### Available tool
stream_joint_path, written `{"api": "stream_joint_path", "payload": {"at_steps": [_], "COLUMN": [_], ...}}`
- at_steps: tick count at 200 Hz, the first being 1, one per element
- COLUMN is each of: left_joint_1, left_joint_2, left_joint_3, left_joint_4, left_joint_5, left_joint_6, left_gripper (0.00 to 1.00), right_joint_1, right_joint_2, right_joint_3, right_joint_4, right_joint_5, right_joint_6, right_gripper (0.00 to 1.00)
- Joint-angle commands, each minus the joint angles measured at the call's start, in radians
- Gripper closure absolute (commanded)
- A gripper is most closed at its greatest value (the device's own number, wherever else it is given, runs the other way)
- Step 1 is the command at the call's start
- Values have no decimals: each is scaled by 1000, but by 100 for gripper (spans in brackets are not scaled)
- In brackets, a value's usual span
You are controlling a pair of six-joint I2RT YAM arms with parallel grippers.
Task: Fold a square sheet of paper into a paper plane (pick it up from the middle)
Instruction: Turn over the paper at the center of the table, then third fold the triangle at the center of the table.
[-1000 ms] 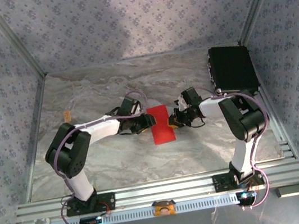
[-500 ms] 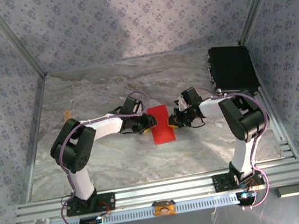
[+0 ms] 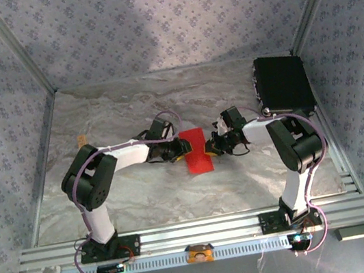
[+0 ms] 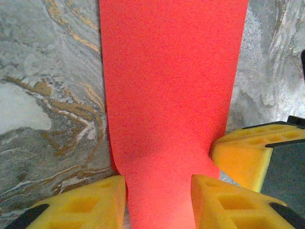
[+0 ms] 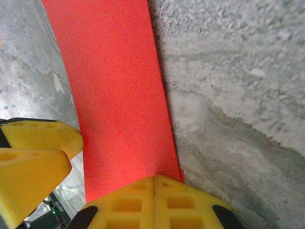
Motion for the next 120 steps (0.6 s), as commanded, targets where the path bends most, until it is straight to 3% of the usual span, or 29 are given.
{"api": "stream_joint_path", "payload": {"at_steps": [1, 45, 120], "left_joint_1": [5, 6, 6], "left_joint_2": [-14, -20, -6], "left_joint_3": [-17, -23, 4], "left_joint_4": [28, 15, -110], "left_joint_5": [18, 4, -65], "left_joint_6": [-12, -26, -64], "left_gripper": [61, 64, 60], "right_joint_1": [2, 2, 2], "right_joint_2": [26, 21, 15], "right_joint_3": [-40, -40, -40], "right_joint_4": [-109, -113, -113], "right_joint_5": [108, 111, 113], "right_joint_6": [7, 6, 4], "right_gripper": [95, 95, 95]}}
